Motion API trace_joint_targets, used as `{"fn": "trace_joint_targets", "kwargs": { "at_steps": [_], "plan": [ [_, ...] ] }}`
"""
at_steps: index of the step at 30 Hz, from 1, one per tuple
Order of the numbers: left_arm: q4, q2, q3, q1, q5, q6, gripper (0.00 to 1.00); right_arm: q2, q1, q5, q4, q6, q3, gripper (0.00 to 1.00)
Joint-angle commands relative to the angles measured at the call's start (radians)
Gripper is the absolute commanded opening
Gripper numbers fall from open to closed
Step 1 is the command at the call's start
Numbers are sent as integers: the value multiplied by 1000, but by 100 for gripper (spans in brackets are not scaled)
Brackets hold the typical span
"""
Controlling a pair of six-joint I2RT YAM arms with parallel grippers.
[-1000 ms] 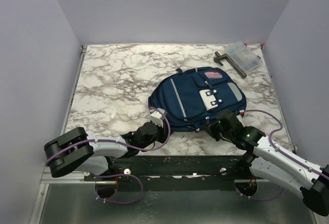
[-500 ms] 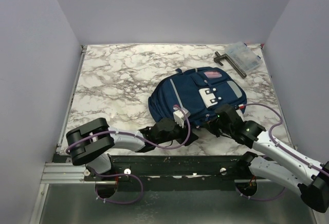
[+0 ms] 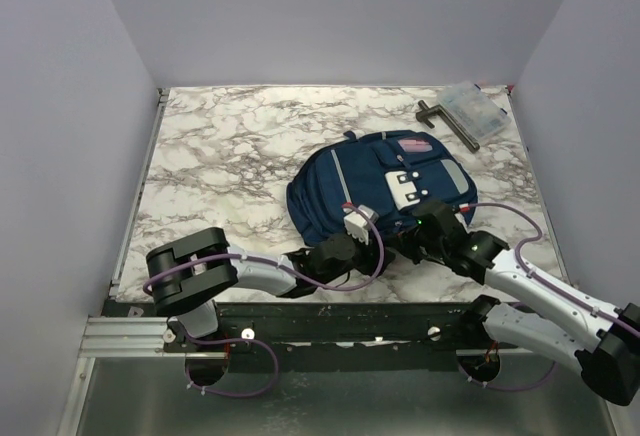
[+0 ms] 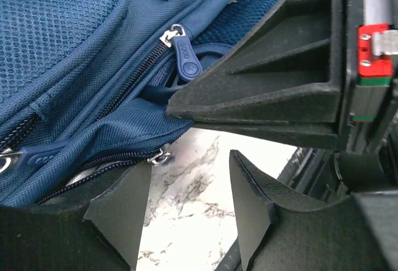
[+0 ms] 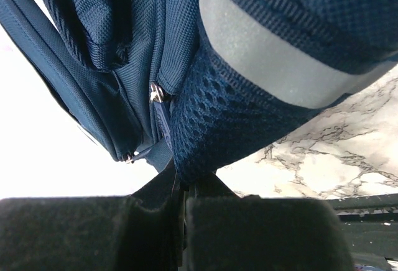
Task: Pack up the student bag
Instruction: Zip the student bag at the center of the board.
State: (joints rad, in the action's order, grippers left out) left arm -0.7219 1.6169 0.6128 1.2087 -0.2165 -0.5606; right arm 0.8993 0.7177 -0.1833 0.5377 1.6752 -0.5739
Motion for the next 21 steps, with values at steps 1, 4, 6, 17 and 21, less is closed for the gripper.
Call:
{"fn": "trace_joint_targets", "kwargs": {
  "at_steps": [1, 4, 6, 17, 21],
  "plan": [
    [-2, 40, 48, 2, -143, 2, 52, 16, -3, 18, -129, 38, -75, 1],
    [3, 47, 55, 2, -182, -9, 49, 27, -3, 20, -132, 40, -81, 1],
    [4, 49, 59, 2, -198, -15, 46, 31, -3, 19, -134, 41, -88, 1],
    [4, 25, 25, 1, -167, 12, 0, 12, -3, -30, -94, 22, -92, 1],
    [6, -19, -30, -13, -99, 41, 0, -2, -4, -76, -60, -4, -90, 1]
  ]
}}
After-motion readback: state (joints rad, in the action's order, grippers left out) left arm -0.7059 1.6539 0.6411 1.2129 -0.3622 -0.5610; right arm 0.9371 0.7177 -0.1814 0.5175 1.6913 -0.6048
